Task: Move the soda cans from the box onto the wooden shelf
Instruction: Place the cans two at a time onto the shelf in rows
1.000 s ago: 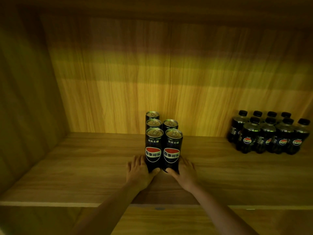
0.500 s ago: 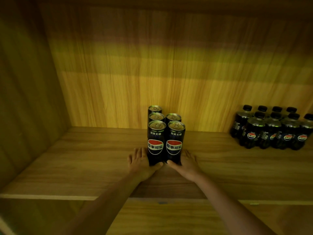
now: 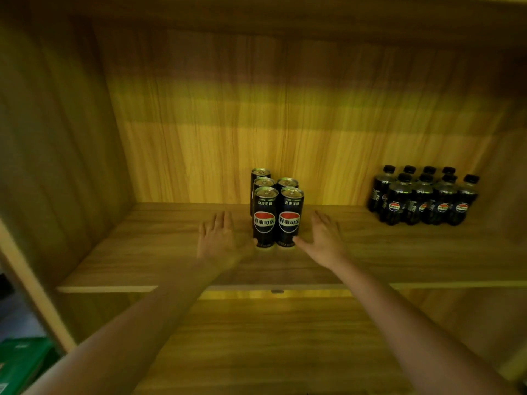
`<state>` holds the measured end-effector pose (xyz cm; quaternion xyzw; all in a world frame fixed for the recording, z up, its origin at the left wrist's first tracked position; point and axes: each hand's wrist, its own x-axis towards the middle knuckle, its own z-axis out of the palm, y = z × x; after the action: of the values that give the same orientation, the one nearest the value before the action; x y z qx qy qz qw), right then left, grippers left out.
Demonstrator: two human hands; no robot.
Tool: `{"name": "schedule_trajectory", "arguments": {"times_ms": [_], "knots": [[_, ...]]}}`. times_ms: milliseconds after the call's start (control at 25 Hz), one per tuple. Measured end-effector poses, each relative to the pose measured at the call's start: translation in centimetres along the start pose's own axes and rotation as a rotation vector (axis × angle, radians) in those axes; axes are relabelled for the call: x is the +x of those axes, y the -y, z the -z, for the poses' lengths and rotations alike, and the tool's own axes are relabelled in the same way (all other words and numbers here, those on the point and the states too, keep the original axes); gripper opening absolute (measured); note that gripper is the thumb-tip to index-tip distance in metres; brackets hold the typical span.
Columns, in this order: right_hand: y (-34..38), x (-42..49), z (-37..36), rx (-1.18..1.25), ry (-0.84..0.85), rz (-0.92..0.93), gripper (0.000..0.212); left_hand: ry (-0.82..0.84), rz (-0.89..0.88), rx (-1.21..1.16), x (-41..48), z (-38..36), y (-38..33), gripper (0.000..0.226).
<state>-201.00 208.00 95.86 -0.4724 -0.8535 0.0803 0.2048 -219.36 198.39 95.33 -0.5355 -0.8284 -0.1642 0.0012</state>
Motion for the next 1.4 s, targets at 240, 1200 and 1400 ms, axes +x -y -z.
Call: {"name": "schedule_trajectory", "arguments": {"times_ms": [240, 1200, 1400], "knots": [[5.1, -3.9, 4.2, -0.108, -0.023, 0.179, 0.077, -0.05, -0.184, 0.077, -4.3, 5.0, -0.3, 0.092], [-5.7, -24.1, -21.2, -0.214, 0.221, 0.336, 0.082, -0.008, -0.237, 0.212, -22.6, -22.3, 7.0, 0.094], [-10.5, -30.7, -36.6, -0.215, 0.294, 0.34, 0.084, 0.08, -0.256, 0.214, -27.4, -38.0, 12.9, 0.092]]}}
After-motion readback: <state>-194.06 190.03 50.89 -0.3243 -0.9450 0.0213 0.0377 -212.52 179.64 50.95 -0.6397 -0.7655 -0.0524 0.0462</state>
